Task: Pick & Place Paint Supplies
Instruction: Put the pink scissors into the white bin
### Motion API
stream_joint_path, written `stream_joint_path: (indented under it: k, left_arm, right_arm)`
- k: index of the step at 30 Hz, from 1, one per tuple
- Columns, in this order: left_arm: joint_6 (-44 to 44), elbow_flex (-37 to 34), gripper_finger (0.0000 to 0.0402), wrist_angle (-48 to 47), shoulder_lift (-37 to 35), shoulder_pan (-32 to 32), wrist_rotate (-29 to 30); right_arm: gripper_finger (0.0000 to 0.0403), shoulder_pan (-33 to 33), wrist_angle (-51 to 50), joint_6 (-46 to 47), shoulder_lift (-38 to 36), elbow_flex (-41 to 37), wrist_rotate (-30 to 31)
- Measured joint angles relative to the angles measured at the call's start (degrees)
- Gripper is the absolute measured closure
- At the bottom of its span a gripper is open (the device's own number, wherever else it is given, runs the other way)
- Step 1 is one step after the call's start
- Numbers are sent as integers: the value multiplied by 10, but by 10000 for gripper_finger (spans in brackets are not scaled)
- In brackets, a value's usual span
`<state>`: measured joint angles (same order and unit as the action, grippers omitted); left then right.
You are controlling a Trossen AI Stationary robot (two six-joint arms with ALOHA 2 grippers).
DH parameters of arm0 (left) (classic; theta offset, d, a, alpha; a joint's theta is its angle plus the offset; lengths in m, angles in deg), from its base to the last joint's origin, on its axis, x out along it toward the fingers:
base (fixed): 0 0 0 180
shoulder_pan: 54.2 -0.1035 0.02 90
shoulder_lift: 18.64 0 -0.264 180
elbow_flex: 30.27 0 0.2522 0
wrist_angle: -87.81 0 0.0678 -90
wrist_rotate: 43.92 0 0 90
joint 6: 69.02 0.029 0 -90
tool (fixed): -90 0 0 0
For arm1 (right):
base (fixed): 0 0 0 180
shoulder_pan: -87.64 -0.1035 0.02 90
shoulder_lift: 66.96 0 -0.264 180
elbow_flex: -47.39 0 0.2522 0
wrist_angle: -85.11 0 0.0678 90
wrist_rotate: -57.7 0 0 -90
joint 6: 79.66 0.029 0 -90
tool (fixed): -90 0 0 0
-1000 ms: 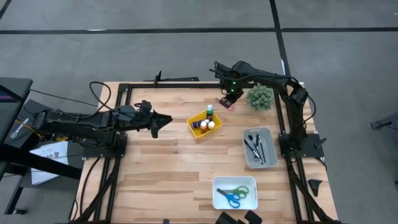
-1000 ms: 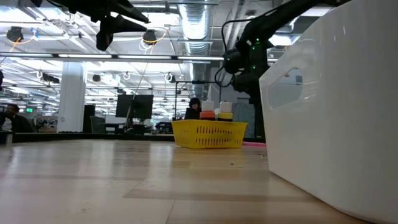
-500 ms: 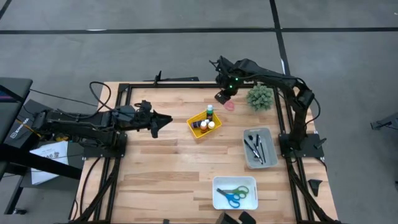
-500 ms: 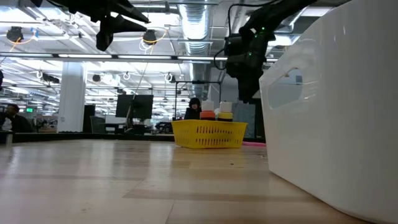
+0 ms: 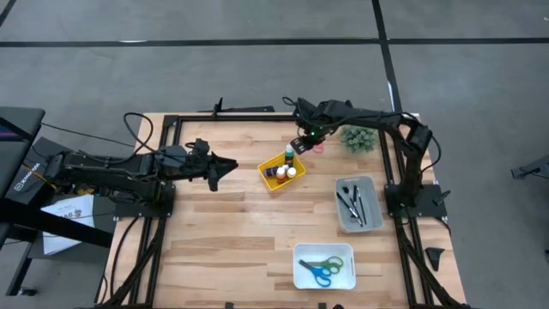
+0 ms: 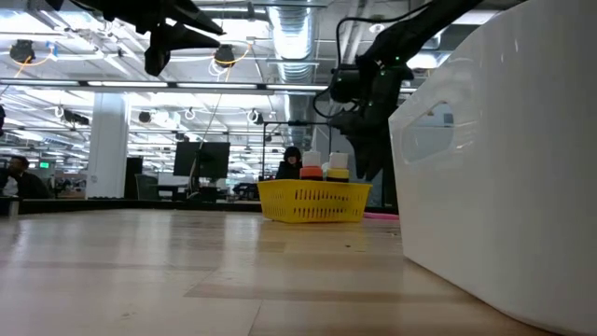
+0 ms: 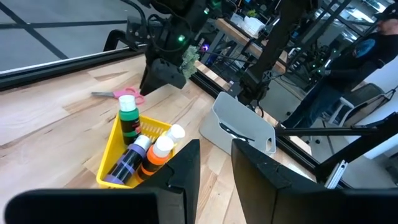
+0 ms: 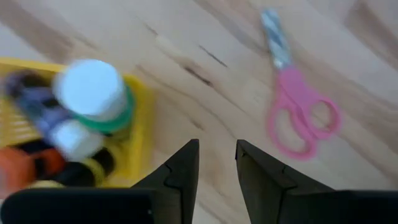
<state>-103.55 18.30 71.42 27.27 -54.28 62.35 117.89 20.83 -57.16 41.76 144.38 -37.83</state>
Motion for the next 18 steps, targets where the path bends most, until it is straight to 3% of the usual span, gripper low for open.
stream_joint_path:
  k: [5, 18]
  left_arm:
    - [1, 0, 316, -12, 0, 0, 0]
    - [-4, 0, 316, -15, 0, 0, 0]
  right_arm:
    - [301, -18, -16, 14, 4, -1, 70]
    - [301, 21, 4, 61, 4, -45, 54]
